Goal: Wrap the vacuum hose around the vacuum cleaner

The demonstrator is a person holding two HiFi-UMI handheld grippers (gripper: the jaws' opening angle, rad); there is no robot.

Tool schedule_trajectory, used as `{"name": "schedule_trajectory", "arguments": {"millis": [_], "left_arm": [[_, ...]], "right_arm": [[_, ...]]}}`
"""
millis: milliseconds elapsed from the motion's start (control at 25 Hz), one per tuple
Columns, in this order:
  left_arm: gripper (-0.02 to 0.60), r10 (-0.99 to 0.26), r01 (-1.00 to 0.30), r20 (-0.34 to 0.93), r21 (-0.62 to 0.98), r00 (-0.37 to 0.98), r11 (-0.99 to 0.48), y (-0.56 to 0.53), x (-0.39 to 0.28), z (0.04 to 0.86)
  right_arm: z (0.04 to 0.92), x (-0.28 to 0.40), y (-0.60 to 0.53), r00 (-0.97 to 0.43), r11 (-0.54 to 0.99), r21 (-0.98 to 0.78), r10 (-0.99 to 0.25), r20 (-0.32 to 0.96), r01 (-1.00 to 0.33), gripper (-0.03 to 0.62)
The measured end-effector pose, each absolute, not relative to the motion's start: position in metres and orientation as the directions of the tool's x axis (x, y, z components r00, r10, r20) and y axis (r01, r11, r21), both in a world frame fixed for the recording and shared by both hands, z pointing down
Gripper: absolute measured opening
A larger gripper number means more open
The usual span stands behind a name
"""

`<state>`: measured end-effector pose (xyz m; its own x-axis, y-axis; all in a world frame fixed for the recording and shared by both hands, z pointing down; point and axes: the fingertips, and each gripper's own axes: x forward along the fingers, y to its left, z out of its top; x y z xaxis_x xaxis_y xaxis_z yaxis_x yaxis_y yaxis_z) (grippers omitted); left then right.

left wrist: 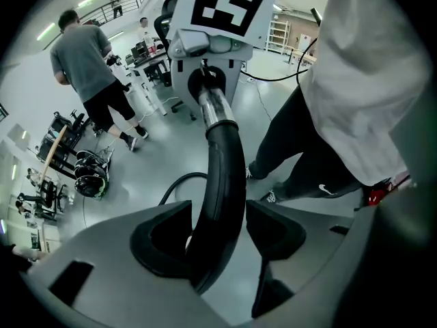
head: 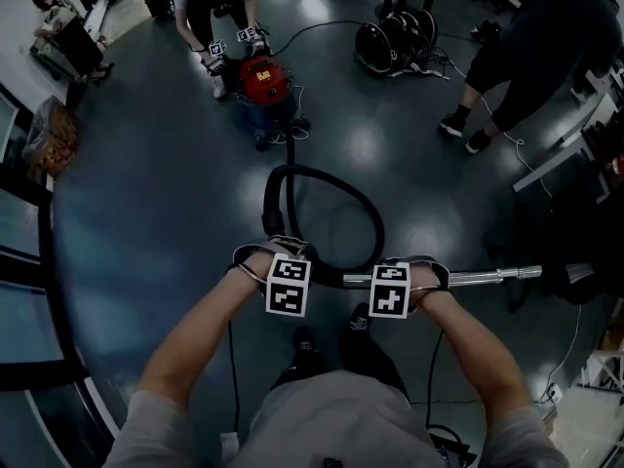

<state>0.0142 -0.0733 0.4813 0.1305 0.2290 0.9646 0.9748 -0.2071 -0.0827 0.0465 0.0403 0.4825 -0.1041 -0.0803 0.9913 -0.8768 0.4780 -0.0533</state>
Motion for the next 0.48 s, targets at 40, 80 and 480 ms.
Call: {"name": "schedule_trajectory", "arguments": {"millis": [40, 80, 480], "left_arm": [[0.253, 0.237, 0.975, 0.964, -0.071, 0.122, -0.212, -0.067, 0.019, 0.483], [0.253, 0.248, 0.973, 0.962, -0.059, 0.115, -0.222, -0.061, 0.024, 0.485], [0.215, 0.277, 0.97, 0.958, -0.007, 0.077, -0.243, -0.006, 0.068, 0.495]], "right_arm": [[0.482, 0.052, 0.045, -0.107, 0.493, -0.06, -0.069, 0.992, -0.868, 0.081], [0.482, 0.059, 0.051, -0.11, 0.507, -0.065, -0.058, 0.992, -0.86, 0.081], [0.485, 0.118, 0.096, -0.152, 0.606, -0.122, 0.002, 0.988, -0.786, 0.081]]}}
